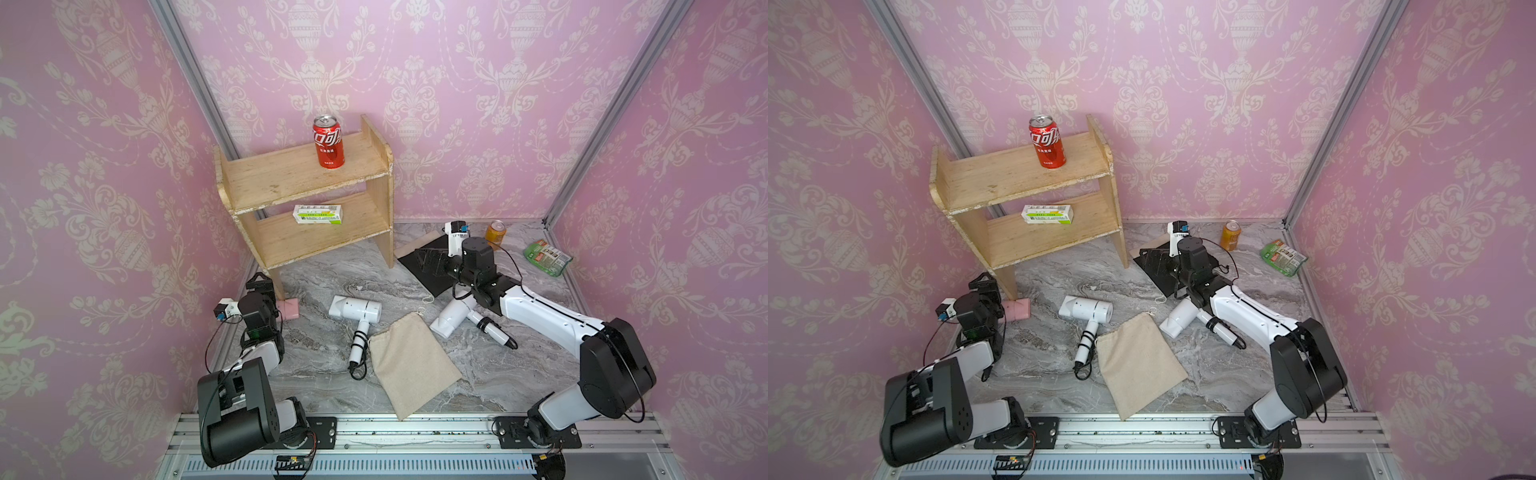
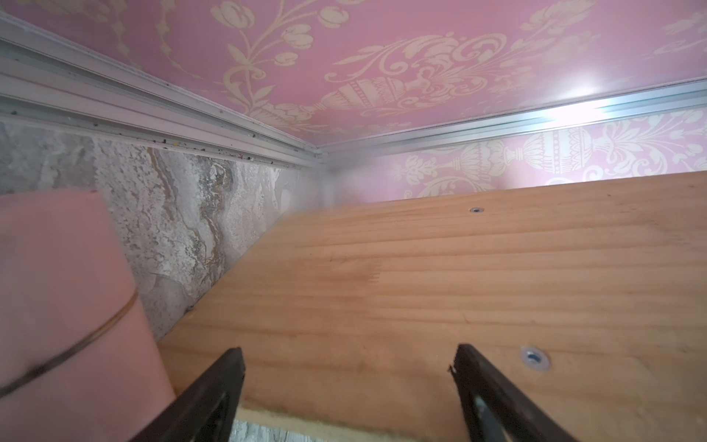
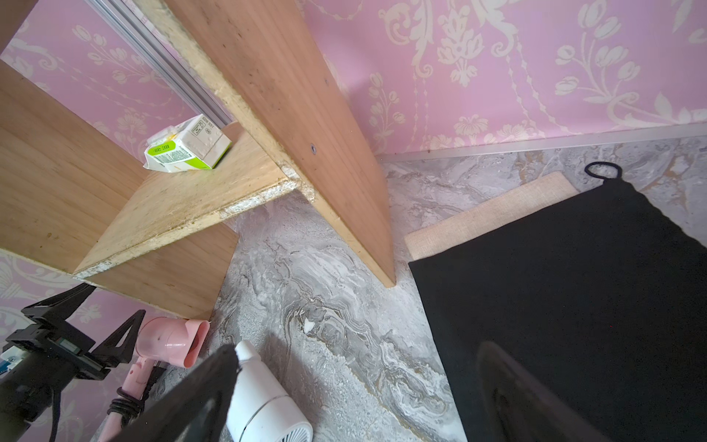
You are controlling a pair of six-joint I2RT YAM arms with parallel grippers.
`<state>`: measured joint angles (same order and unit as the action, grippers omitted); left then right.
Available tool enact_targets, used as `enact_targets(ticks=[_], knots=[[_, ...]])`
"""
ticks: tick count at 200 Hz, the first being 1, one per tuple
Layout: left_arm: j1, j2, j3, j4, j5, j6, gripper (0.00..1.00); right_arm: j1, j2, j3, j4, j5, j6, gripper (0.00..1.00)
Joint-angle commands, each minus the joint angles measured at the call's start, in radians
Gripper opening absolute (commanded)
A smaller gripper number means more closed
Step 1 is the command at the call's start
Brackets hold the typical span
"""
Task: Pack away hair dryers
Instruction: Adjust the distractor at the corner of the board.
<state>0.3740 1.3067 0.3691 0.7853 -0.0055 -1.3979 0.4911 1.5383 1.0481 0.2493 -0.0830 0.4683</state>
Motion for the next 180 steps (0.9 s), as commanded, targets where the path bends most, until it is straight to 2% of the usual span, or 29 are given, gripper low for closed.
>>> enact_targets(ticks=[1,77,180], knots=[[0.000,0.041,0.049,0.067,0.045,0.049,0.88,-0.006,-0.021,-0.007,-0.004,-0.006,-0.010,1.00],[-0.001,0.176,0.112,0.157,0.075,0.048,0.88,-0.008,-0.033,-0.014,-0.010,0.006,-0.016,1.00],[-0.007,0.318,0.246,0.182,0.099,0.064,0.87,-0.007,-0.034,-0.017,-0.019,0.015,-0.020,1.00]])
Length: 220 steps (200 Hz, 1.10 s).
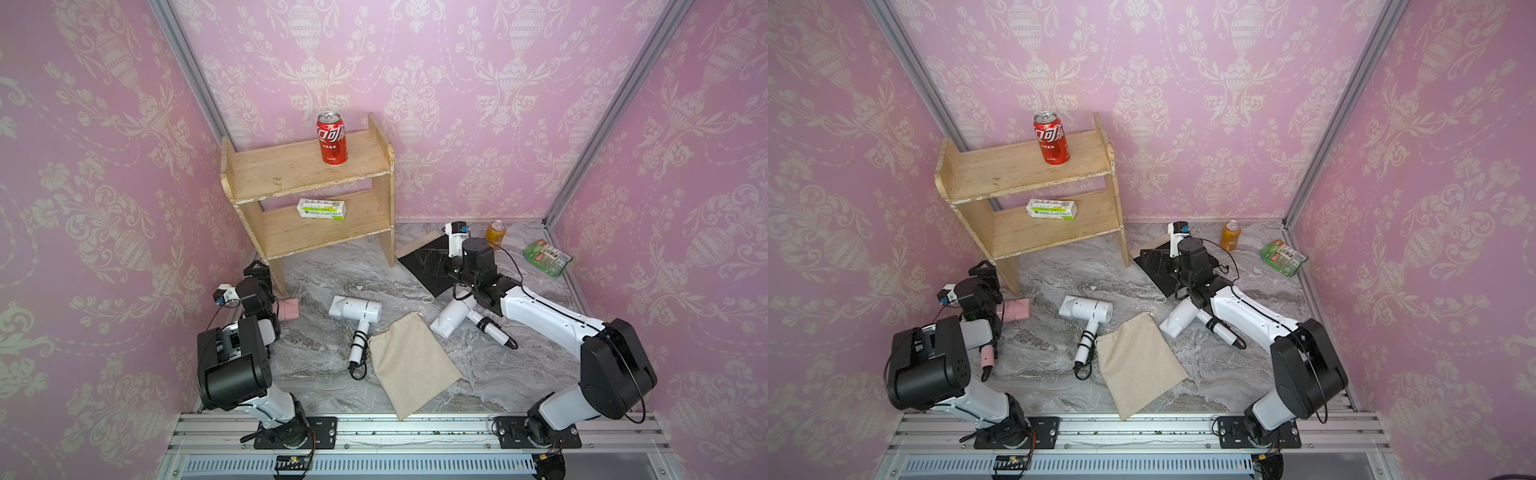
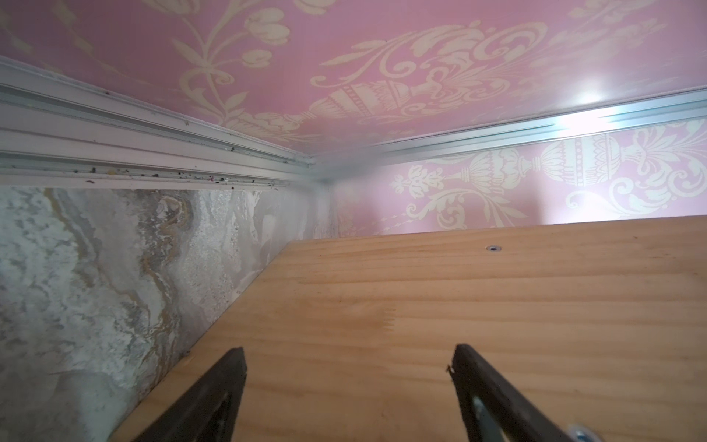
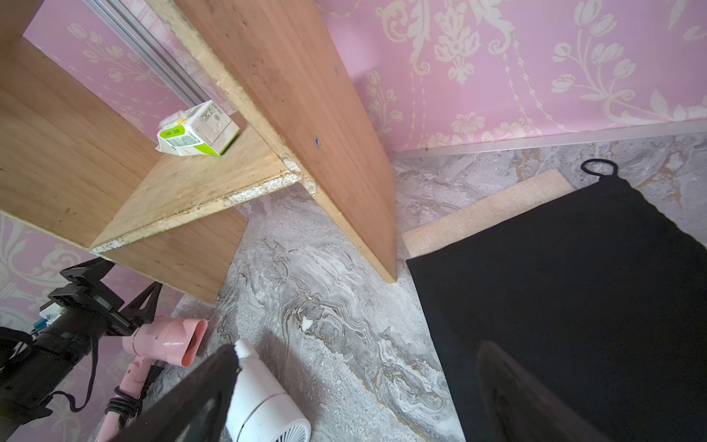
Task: Pack away hair dryers
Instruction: Adjust the distractor at the corner of the board.
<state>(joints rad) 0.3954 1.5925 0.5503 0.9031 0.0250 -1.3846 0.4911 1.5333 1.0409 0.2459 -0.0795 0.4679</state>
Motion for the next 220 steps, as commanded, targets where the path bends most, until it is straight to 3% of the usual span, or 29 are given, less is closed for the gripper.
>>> enact_targets(ticks=[1,165,195,220], knots=[[-0.028,0.034,0.065,0.065,0.069,0.052,0.87,-0.007,-0.029,-0.010,-0.017,0.012,-0.020,0.99],[-0.098,0.331,0.452,-0.003,0.082,0.128,0.86,-0.006,-0.069,-0.031,-0.118,0.026,-0.041,0.99],[-0.106,0.302,0.425,-0.039,0.090,0.170,0.86,-0.006,-0.098,-0.033,-0.232,0.066,-0.063,1.00],[-0.122,0.203,0.391,-0.180,0.110,0.291,0.86,-0.008,-0.140,-0.022,-0.414,0.168,-0.097,1.00]])
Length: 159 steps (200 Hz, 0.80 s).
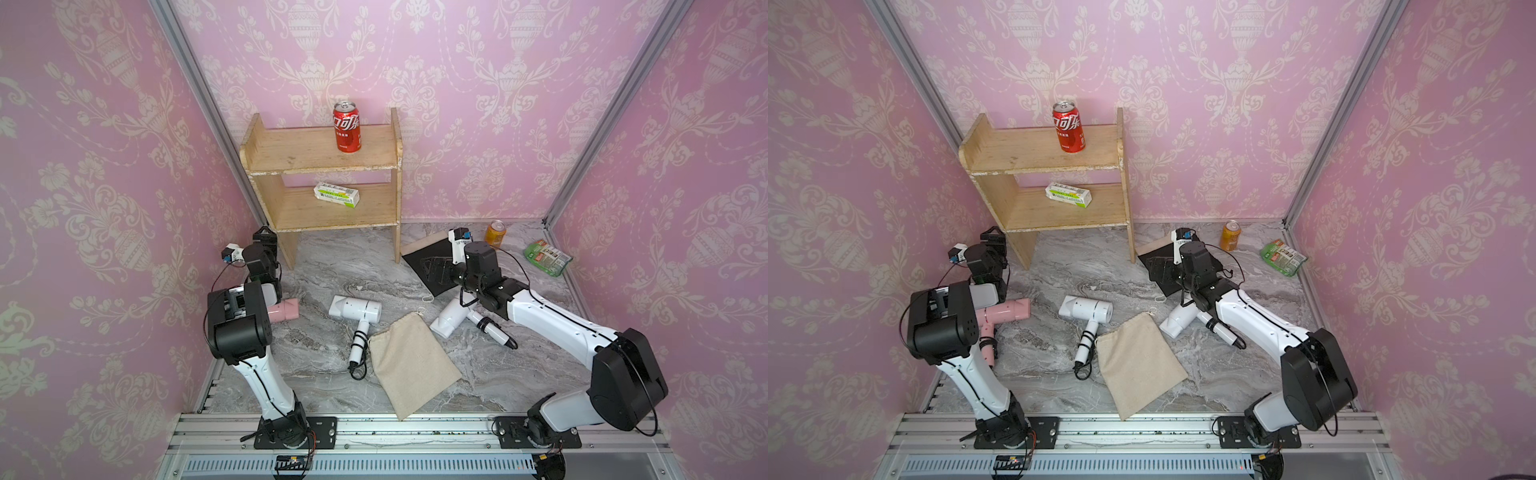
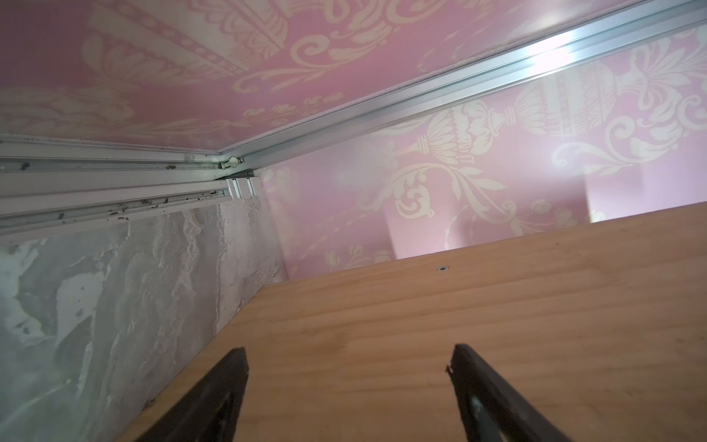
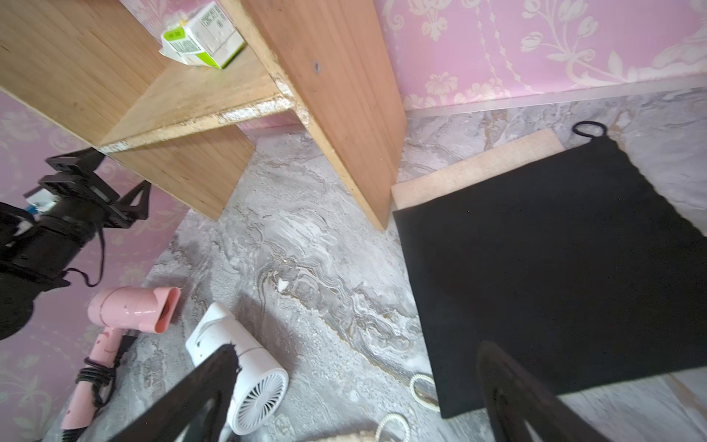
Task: Pack away hair dryers
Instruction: Adjust the distractor at the corner of the board, then adjust the hair dryer at the center of the board.
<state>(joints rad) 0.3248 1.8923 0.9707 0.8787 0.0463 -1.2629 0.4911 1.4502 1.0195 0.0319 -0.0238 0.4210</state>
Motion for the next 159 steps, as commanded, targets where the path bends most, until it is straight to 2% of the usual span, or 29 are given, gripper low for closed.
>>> enact_targets(ticks=[1,17,47,90,131,159], knots=[[-0.051,-0.102,-0.030,-0.163,0.089,0.176,0.86,-0.008,-0.058,0.001,-0.208,0.116,-0.051,1.00],[-0.076,-0.191,-0.048,-0.300,0.072,0.293,0.86,-0.017,-0.080,0.012,-0.341,0.174,-0.074,1.00],[-0.129,-0.326,-0.009,-0.600,0.047,0.504,0.88,-0.058,-0.145,-0.022,-0.505,0.161,-0.105,1.00],[-0.239,-0.403,0.094,-0.921,0.054,0.710,0.91,-0.099,-0.214,-0.055,-0.652,0.195,-0.136,1.00],[-0.396,-0.405,0.197,-1.113,-0.025,0.896,0.99,-0.151,-0.161,-0.075,-0.699,0.152,-0.168,1.00],[-0.454,-0.434,0.201,-1.149,0.003,0.956,0.99,-0.169,-0.120,-0.088,-0.708,0.123,-0.172,1.00]])
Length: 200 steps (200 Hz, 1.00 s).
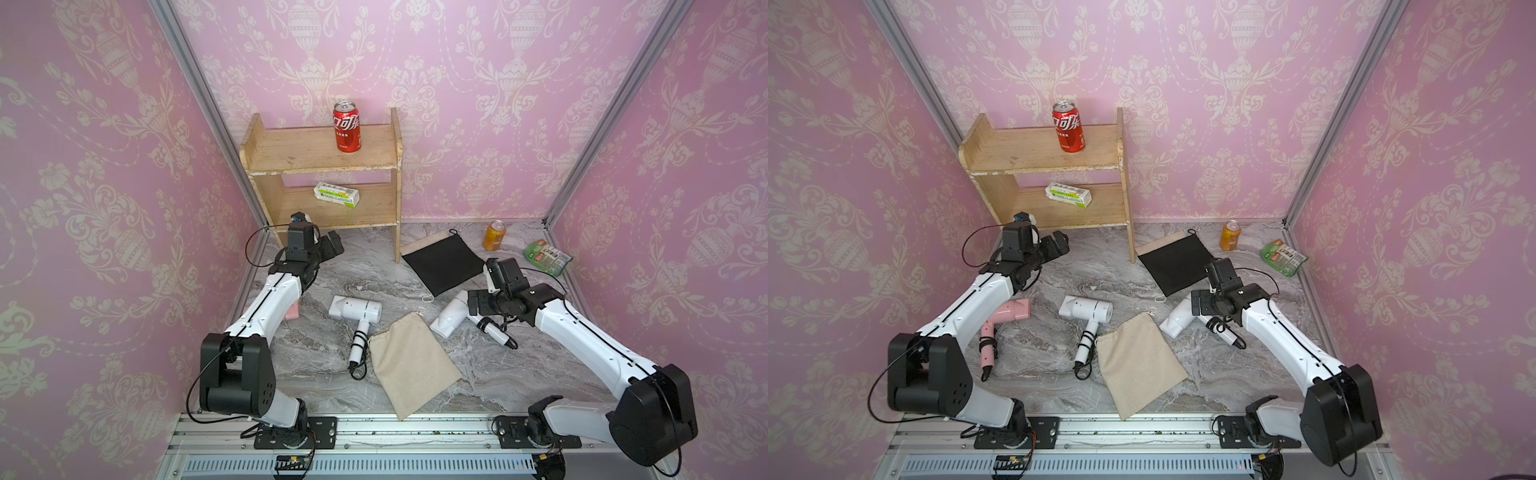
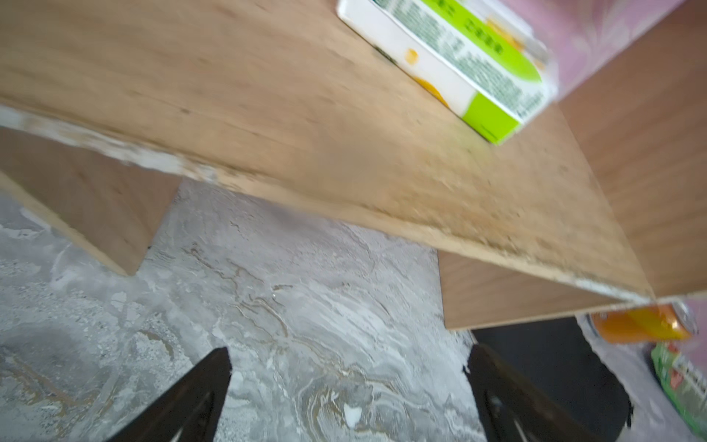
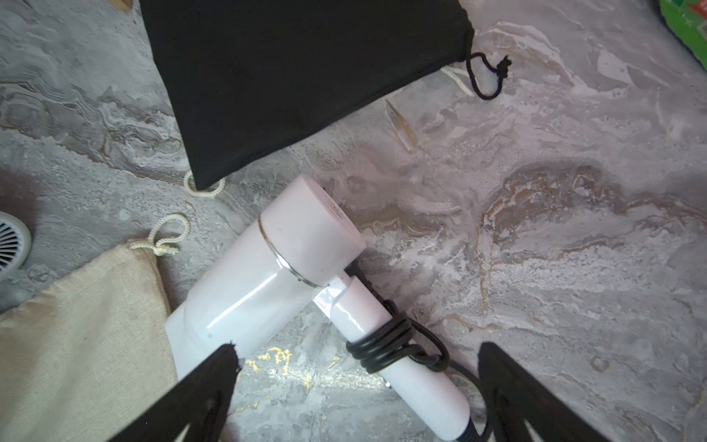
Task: Pack away hair dryers
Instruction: Adjust the hair dryer at the center of the board.
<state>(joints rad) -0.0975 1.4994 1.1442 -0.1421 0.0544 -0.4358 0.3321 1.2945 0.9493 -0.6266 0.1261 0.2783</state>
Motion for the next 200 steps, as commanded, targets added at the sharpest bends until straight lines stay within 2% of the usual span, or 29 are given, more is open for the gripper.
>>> enact_targets(ticks=[1,50,117,175,200], knots=[[-0.033,-0.042,0.028,-0.130,-0.003,0.131,0.99,-0.011,0.036,-0.018,-0.050,-0.026,-0.030,1.00],[-0.063,-0.093,0.033,-0.205,0.084,0.181,0.99,-0.010,0.117,-0.020,-0.053,-0.115,-0.043,1.00],[-0.063,-0.131,0.040,-0.205,0.117,0.183,0.99,0.003,0.274,0.029,-0.024,-0.200,-0.082,0.97],[-0.063,-0.121,0.034,-0.190,0.128,0.167,0.99,0.060,0.375,0.147,-0.005,-0.249,-0.014,0.93],[-0.063,-0.113,0.034,-0.190,0.131,0.161,0.99,0.092,0.373,0.146,0.020,-0.273,0.012,0.92]])
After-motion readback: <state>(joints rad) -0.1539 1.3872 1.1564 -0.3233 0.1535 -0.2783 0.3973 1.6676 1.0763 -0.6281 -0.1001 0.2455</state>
